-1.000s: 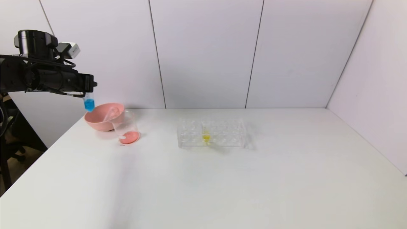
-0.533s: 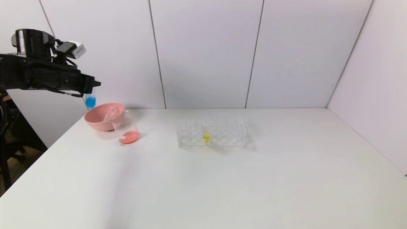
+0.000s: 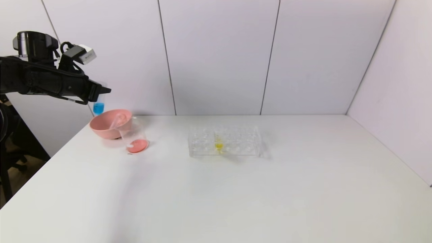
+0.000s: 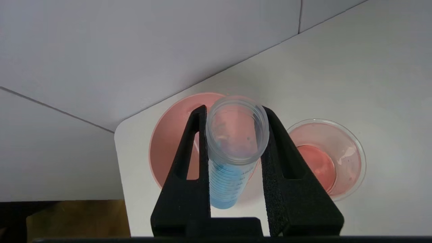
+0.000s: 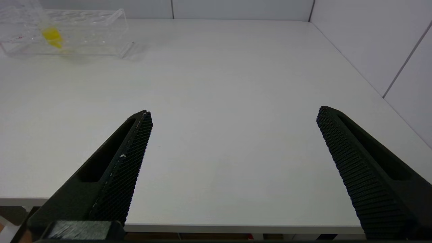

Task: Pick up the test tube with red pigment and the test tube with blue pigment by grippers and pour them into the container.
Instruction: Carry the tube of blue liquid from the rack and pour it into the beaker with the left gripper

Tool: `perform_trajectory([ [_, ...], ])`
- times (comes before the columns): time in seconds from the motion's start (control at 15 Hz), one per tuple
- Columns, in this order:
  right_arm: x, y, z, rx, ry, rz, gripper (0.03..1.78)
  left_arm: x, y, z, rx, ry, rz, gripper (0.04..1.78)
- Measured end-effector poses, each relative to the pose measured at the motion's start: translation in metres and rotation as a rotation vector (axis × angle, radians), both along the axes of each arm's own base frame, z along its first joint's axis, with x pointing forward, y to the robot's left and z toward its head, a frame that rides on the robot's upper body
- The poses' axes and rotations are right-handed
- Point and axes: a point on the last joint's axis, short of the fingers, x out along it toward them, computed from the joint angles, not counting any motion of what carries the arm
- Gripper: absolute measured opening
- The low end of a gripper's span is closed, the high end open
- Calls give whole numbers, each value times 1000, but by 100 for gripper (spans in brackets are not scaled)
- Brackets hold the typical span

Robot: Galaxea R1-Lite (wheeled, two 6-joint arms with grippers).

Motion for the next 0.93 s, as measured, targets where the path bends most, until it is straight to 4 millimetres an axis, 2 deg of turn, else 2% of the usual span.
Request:
perform_trajectory([
  [0.47,0,0,0,0,0,0,178,0,3,-2,31,20,-97,45],
  [0.93,0,0,0,0,0,0,177,-6,15,-1,175,8,-201,45],
])
